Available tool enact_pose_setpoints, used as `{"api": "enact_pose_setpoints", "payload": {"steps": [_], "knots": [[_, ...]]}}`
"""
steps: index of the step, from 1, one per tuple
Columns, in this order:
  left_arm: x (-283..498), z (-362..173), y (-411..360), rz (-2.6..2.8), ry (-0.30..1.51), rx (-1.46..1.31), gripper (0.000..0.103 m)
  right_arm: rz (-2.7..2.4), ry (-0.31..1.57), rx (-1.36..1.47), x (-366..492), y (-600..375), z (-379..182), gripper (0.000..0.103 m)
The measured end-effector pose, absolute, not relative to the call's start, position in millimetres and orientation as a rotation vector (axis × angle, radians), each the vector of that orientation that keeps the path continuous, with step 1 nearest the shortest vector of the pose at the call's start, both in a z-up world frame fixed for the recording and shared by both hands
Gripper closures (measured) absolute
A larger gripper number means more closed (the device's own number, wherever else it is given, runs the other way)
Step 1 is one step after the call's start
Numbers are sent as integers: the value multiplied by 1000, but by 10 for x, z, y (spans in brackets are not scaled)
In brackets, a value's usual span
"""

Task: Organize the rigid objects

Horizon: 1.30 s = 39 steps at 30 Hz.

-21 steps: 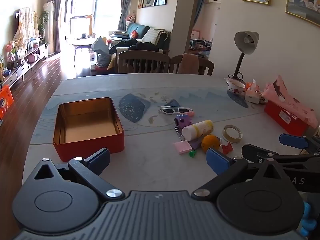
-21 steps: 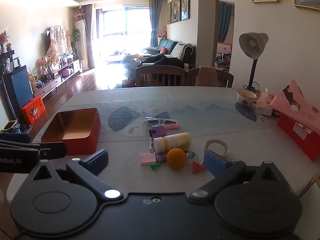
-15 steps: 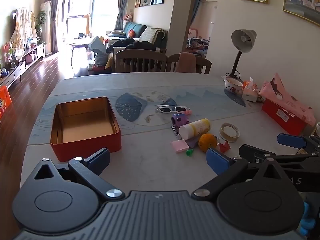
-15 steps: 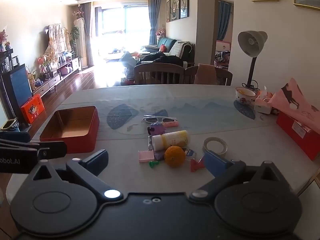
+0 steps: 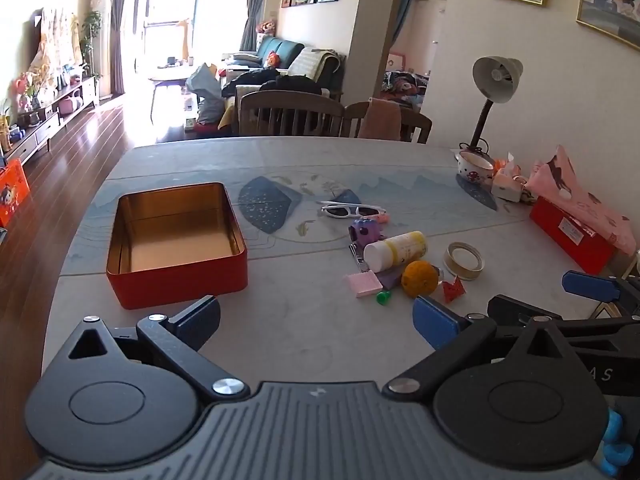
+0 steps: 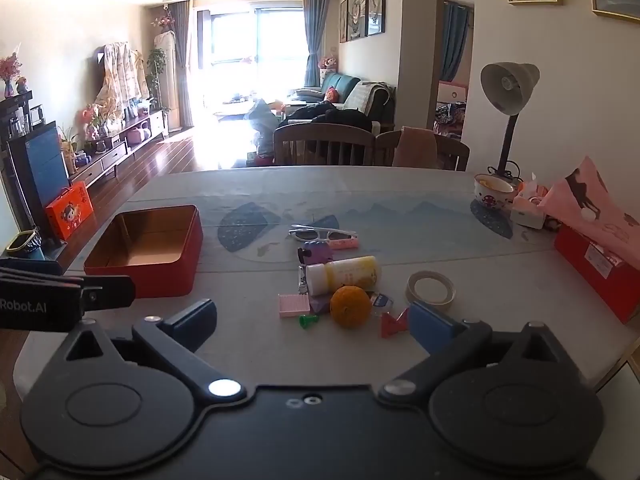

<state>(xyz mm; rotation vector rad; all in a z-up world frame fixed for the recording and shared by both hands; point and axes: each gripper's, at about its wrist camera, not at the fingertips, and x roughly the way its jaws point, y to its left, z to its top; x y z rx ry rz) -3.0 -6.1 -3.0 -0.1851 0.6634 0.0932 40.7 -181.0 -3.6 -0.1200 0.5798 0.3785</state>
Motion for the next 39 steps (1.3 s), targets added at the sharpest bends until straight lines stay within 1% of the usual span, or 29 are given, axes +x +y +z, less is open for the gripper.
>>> {"api": "enact_pose_setpoints", "payload": {"steps": [39], "knots": [[-104, 30, 36, 77, 690, -210, 0, 359, 596, -126, 253, -1680, 9, 2]]}}
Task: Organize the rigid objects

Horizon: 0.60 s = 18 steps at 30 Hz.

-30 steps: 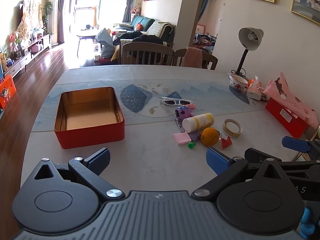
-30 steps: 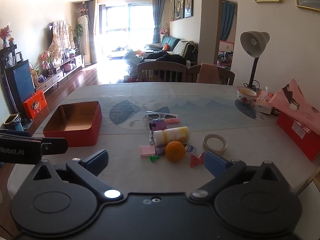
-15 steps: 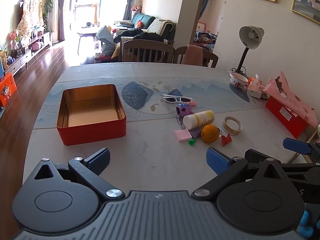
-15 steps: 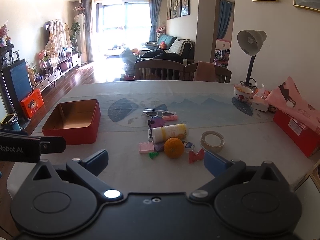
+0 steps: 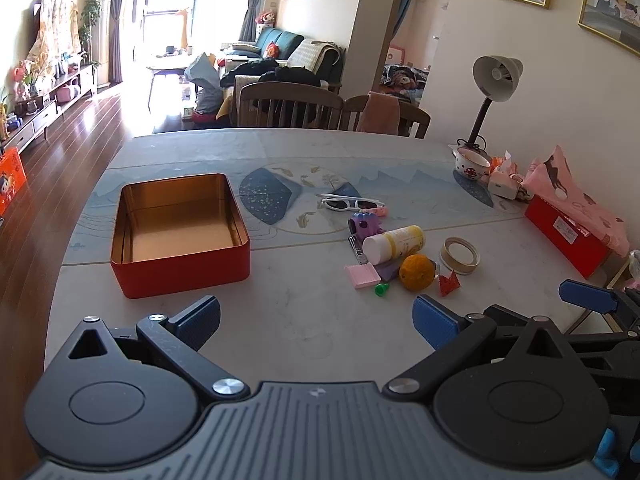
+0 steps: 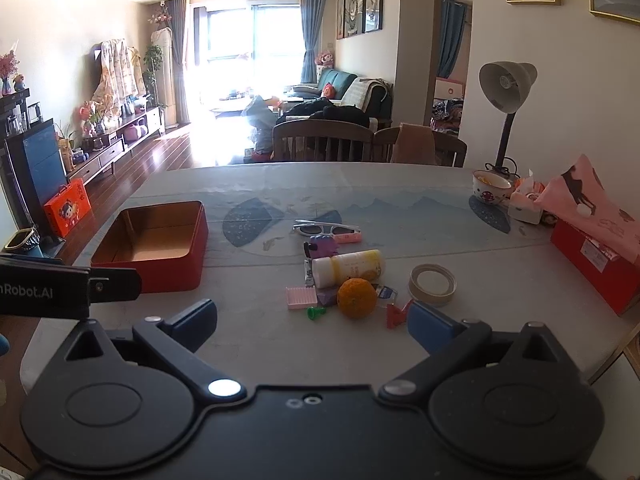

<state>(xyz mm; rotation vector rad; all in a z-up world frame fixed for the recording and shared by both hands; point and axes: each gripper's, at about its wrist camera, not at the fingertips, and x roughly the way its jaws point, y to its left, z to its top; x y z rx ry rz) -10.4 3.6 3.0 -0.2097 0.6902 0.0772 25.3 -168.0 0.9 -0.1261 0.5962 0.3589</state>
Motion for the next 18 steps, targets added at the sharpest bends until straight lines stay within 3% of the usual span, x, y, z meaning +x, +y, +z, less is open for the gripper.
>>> {"api": "enact_pose_setpoints", "payload": {"steps": [18], "knots": [[204, 23, -64, 54, 689, -207, 0, 372, 603, -119, 524, -1791, -30, 6]]}}
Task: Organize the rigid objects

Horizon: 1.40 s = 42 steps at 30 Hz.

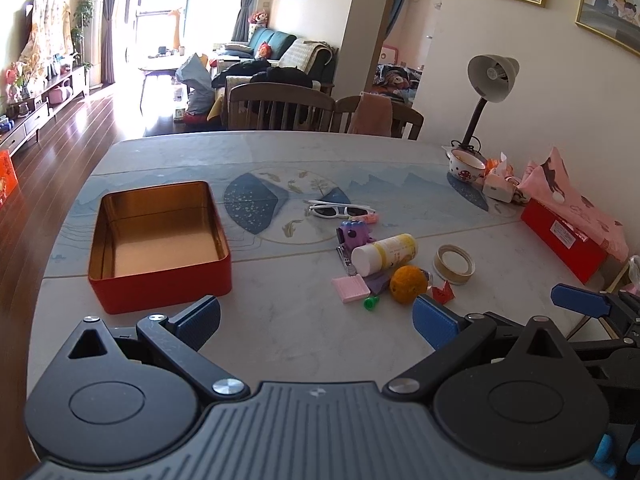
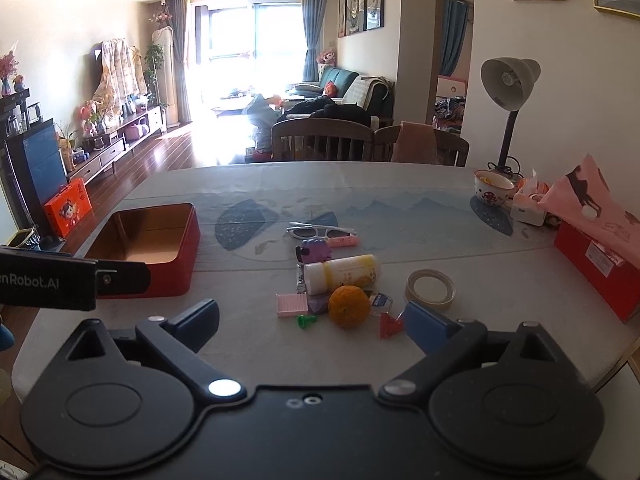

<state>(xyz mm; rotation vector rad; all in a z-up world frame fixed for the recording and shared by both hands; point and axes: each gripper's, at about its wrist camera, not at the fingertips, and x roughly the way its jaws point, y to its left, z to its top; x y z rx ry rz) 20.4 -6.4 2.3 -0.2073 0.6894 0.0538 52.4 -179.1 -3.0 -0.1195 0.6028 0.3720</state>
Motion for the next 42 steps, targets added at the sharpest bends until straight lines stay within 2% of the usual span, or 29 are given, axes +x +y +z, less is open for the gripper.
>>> {"api": "enact_pose_setpoints", "payload": {"steps": [7, 17, 39, 41, 42], "knots": [[514, -28, -143, 20, 673, -189, 0, 377, 606, -129, 804, -1909, -124, 7], [1161, -428, -217, 16, 721, -176, 0, 324, 649, -143, 1471, -2367, -470, 18], [2231, -1066, -1220, -162, 877, -53, 1, 423, 845, -235, 2828, -2663, -1287, 21], [2276, -1117, -1274, -165, 893, -35, 5, 438, 860, -235, 2876, -2665, -1334, 21], [2292, -1141, -1296, -172, 904, -29, 11, 444, 866, -235, 2891, -2664, -1353, 21]]}}
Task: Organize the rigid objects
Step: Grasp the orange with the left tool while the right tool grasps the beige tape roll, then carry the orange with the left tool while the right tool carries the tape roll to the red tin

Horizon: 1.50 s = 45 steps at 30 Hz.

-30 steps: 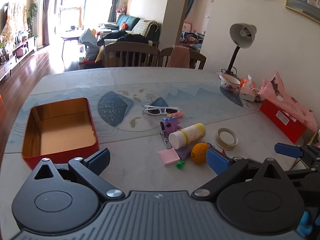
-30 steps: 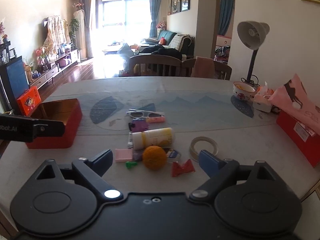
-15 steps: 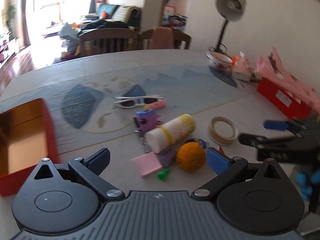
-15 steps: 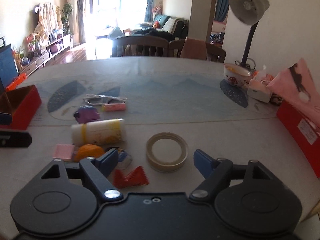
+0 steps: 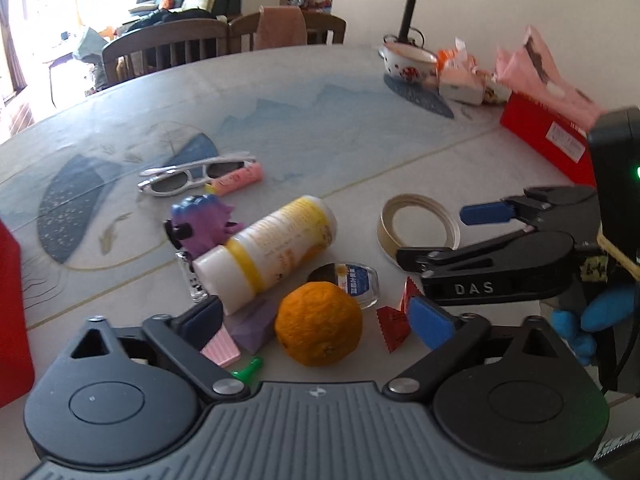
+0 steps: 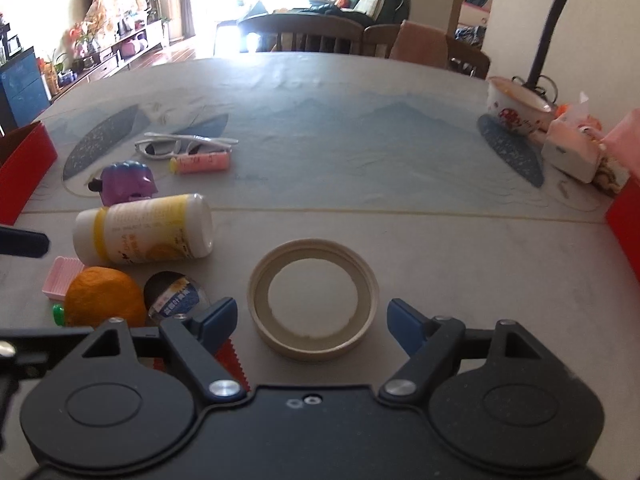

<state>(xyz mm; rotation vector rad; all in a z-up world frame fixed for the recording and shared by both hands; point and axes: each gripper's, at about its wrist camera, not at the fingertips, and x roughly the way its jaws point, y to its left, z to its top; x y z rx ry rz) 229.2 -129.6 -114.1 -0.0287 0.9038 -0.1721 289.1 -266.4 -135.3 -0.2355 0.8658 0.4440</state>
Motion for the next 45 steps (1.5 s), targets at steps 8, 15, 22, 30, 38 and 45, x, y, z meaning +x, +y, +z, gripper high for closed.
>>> {"api": "enact_pose_setpoints", "payload": {"steps": [8, 15, 22, 30, 38, 45], "knots": [[2373, -1277, -1417, -209, 948, 32, 33, 466, 905, -227, 3025, -2658, -1454, 24], [2425, -1315, -1387, -189, 966, 29, 50, 459, 915, -215, 3060, -2671, -1456, 28], [2436, -1305, -1322, -189, 989, -9, 50, 460, 886, -248, 3026, -2656, -1330, 28], [2372, -1228, -1207, -151, 965, -45, 50, 504, 844, -277, 2963, -2593, -1057, 28], [2226, -1068, -1048, -82, 924, -80, 50, 578, 818, -287, 2892, -2419, -848, 28], [2023, -798, -540, 63, 857, -185, 50, 667, 782, -310, 2793, -2070, -657, 28]]}}
